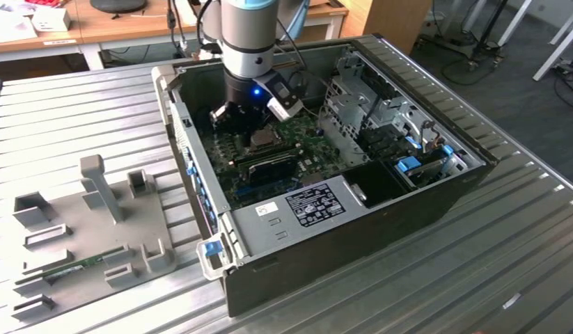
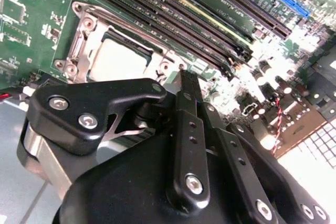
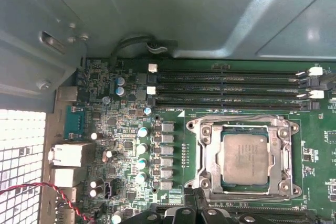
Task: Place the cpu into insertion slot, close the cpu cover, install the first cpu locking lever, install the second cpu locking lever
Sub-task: 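Install the second cpu locking lever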
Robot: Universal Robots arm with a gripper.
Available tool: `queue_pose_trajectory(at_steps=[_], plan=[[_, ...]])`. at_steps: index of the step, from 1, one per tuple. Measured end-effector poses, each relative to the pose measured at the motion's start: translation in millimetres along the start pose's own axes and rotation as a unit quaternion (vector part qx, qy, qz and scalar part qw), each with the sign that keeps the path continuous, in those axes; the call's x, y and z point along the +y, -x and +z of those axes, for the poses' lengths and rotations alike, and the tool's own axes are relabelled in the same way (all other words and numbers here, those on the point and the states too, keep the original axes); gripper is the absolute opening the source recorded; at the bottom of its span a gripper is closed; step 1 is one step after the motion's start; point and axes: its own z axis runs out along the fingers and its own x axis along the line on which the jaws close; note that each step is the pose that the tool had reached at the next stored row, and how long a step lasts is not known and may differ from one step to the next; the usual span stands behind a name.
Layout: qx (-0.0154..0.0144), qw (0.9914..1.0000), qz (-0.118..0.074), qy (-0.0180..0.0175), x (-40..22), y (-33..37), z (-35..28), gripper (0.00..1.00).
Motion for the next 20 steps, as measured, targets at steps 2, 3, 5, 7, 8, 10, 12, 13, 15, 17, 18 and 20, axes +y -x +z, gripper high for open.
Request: queue_pose_trajectory(at_steps=[2,3,5,7,8,10,12,13,15,17,18,20], plan=[[0.0001,1.0,0.0,-0.0002,0.0,0.0,-0.3,0.1],[0.0001,1.0,0.0,-0.0002,0.0,1.1,-0.3,0.1],[0.0002,1.0,0.0,0.0,-0.1,6.4,0.1,0.1],[0.0001,1.0,0.0,0.0002,-0.2,11.9,0.5,0.1],[0.0001,1.0,0.0,0.0002,-0.3,14.9,0.6,0.1],[0.0001,1.0,0.0,0.0002,-0.4,21.6,1.0,0.1],[0.0001,1.0,0.0,0.0002,-0.5,28.0,1.3,0.1],[0.0001,1.0,0.0,0.0002,-0.6,31.5,1.5,0.1],[0.0001,1.0,0.0,0.0002,-0.7,39.0,1.8,0.1],[0.0001,1.0,0.0,0.0003,-0.6,43.4,2.1,0.1],[0.0001,1.0,0.0,0.0002,-0.2,44.5,2.2,0.1],[0.0001,1.0,0.0,0.0002,2.1,45.3,2.7,0.1]])
